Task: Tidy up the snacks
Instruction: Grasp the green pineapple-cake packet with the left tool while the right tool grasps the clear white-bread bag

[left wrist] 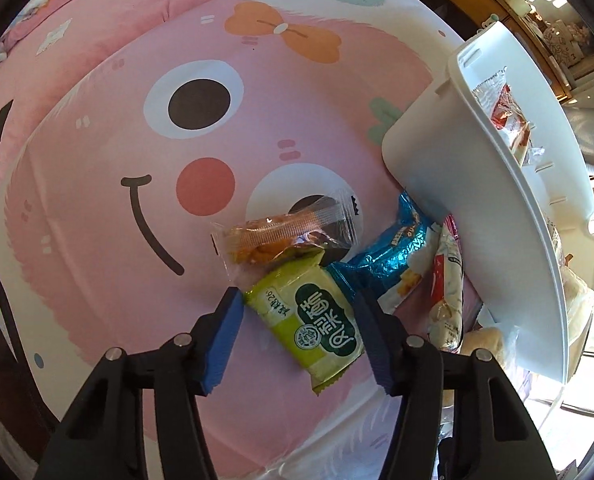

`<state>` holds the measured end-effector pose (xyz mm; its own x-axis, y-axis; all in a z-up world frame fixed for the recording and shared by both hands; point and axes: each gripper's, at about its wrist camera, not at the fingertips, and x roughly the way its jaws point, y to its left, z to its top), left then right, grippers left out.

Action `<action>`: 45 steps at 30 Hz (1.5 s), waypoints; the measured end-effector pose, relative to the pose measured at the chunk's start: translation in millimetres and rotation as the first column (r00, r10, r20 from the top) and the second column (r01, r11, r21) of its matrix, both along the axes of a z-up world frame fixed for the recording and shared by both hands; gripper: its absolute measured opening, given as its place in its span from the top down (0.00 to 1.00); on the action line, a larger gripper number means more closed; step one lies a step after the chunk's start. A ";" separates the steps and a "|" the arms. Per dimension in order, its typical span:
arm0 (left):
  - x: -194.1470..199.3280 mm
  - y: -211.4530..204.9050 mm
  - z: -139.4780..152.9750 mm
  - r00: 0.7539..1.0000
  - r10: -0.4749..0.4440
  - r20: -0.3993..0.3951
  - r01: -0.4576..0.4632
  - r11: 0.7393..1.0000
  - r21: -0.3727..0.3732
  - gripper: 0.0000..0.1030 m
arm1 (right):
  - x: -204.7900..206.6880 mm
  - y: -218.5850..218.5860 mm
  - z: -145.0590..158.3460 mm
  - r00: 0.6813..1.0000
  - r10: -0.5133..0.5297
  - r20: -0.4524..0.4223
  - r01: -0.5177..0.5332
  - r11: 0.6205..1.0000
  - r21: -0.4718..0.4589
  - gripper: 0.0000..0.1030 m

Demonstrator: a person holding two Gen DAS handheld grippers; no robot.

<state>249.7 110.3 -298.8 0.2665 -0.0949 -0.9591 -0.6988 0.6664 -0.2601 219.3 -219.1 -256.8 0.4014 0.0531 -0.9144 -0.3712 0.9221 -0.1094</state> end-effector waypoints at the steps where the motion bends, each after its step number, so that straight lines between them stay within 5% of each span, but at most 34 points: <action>1: -2.3 1.9 -2.7 1.000 0.008 0.003 -0.008 1.000 -0.012 0.48 | 0.7 0.4 -0.3 1.000 0.001 0.000 -0.001 1.000 -0.001 0.19; 5: -7.4 1.9 -7.2 1.000 0.019 0.021 -0.018 0.999 -0.049 0.56 | 3.6 4.8 0.2 1.000 0.008 0.008 -0.008 1.000 -0.005 0.17; 16: -15.1 3.5 -12.2 1.000 -0.015 0.016 0.016 0.997 -0.075 0.57 | 5.2 11.9 -9.3 1.000 -0.014 -0.017 0.013 1.000 -0.013 0.15; 32: -41.4 -15.0 -18.4 0.999 -0.051 -0.001 0.050 0.992 -0.114 0.59 | -1.5 5.9 -0.8 0.996 -0.053 -0.071 0.053 0.999 0.003 0.30; 40: -67.2 -23.1 -12.9 0.998 -0.065 0.019 0.067 0.991 -0.114 0.88 | -20.1 1.4 5.5 0.992 -0.082 -0.092 0.086 0.996 0.038 0.31; 45: -87.3 -29.5 -15.9 0.997 -0.065 0.030 0.069 0.989 -0.129 0.88 | -35.0 3.5 13.3 0.995 -0.068 -0.072 0.073 0.995 0.061 0.31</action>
<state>162.4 80.7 -314.7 0.2798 -0.2369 -0.9304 -0.6457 0.6707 -0.3650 184.3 -215.6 -243.5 0.3411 0.0862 -0.9361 -0.3098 0.9505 -0.0253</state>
